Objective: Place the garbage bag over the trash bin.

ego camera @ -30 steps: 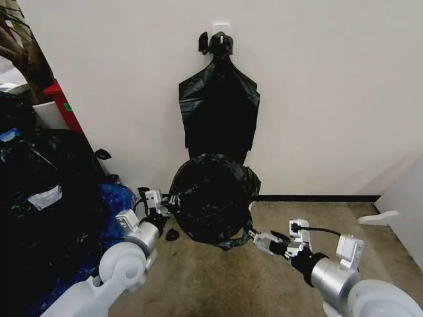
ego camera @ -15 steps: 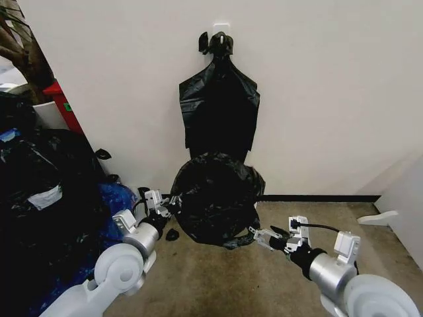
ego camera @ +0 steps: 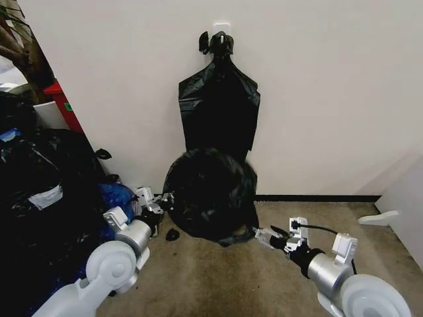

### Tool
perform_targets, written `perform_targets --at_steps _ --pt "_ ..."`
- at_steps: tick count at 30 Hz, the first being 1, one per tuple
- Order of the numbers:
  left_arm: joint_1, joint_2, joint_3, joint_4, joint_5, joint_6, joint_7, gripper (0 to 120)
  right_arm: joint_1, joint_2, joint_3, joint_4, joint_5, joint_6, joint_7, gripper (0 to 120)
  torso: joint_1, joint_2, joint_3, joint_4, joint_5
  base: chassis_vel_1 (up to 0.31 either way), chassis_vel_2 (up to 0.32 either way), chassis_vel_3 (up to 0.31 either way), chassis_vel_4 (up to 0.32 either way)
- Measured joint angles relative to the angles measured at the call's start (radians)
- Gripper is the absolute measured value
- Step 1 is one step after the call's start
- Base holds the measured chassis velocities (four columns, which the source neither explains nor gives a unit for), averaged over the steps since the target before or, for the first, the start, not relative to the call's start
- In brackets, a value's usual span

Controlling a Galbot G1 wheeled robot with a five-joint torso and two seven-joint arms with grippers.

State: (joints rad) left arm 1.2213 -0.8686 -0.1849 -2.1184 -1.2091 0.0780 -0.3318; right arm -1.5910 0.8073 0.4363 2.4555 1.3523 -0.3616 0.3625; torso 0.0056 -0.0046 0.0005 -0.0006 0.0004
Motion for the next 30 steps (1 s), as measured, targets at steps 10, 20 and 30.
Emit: perform_targets --at_steps 10,20,30 --pt "-0.006 -0.002 -0.004 0.002 -0.004 0.0 0.0 1 0.009 -0.015 0.014 0.003 0.023 -0.004 0.02 100 0.0 0.0 0.0 0.0 -0.0003 0.0 0.0 0.0 0.0" --pt "0.0 0.009 -0.021 -0.044 -0.073 0.011 -0.022 1 0.038 -0.004 0.012 -0.129 -0.015 -0.002 -0.072 100 0.0 0.0 0.0 0.0 -0.0002 0.0 0.0 0.0 0.0" --pt "0.005 0.028 -0.021 -0.123 -0.133 0.028 -0.056 1 0.081 0.049 -0.007 -0.371 -0.124 0.012 -0.197 100 0.0 0.0 0.0 0.0 0.0 0.0 0.0 0.0 0.0"
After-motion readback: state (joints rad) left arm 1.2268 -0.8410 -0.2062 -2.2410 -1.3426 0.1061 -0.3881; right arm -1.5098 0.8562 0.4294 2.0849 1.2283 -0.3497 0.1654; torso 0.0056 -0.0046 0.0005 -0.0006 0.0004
